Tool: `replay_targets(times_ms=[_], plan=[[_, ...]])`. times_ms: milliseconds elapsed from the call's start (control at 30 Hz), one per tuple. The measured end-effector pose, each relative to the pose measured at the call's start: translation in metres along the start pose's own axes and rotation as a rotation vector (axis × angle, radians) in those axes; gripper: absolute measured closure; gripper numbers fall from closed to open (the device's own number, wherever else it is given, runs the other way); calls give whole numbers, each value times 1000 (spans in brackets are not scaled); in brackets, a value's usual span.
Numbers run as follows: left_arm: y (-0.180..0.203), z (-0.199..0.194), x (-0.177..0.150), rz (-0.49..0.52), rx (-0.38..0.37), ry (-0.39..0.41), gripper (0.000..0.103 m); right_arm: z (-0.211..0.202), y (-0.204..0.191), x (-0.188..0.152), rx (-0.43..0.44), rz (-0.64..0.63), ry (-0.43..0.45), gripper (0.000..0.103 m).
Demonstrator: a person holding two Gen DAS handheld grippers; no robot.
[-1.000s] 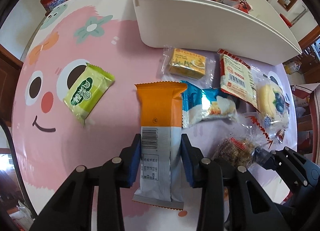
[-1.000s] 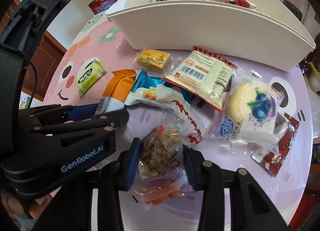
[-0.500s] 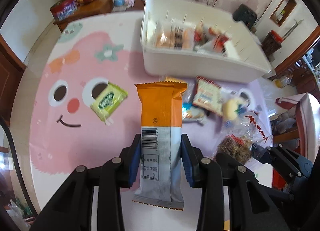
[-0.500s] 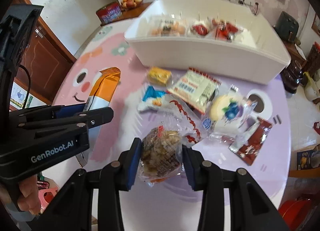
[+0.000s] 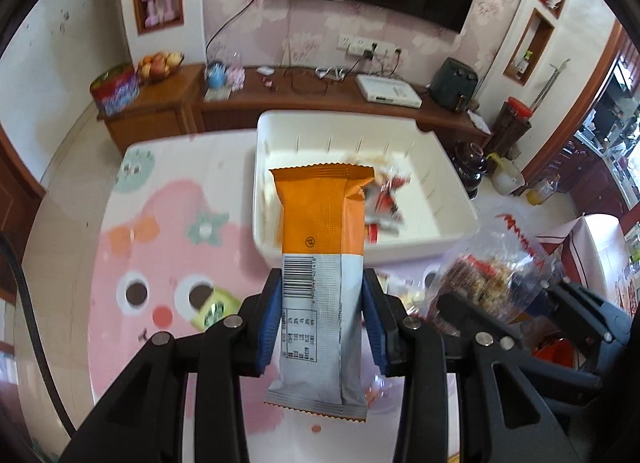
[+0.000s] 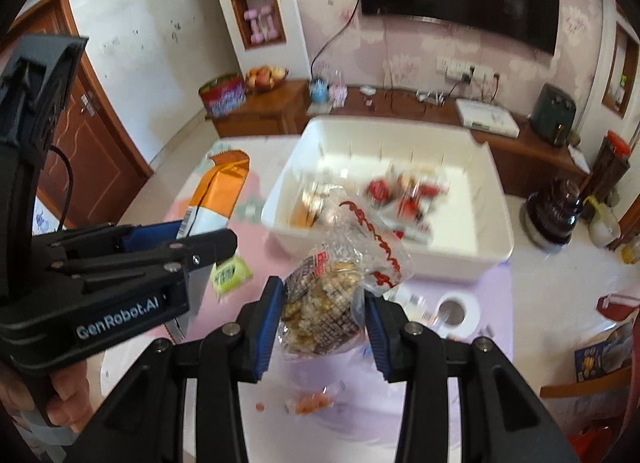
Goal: Organize snacks
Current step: 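Carry the bar and nut bag into the white tray and release both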
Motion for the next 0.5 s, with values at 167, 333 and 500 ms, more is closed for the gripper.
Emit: replay_targets(times_ms=[167, 333, 500], plan=[[2, -1, 38, 41, 16, 36, 66, -5, 19, 40, -43, 22, 61, 63], [-9, 10, 76, 51, 49, 45, 66, 3, 40, 77, -97, 60, 95, 63], [-15, 29, 112, 64, 59, 54, 66, 18, 56, 118, -119, 117, 108, 62]])
Point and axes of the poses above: each gripper's, at about its wrist camera, not at the fingertips, and z roughly the way its jaws point, y to its right, x to its top, the point moved 4 cm from there along z, roughly the way its jaws point, and after that the axes turned 5 degrees about -x, right-handed, at the moved point
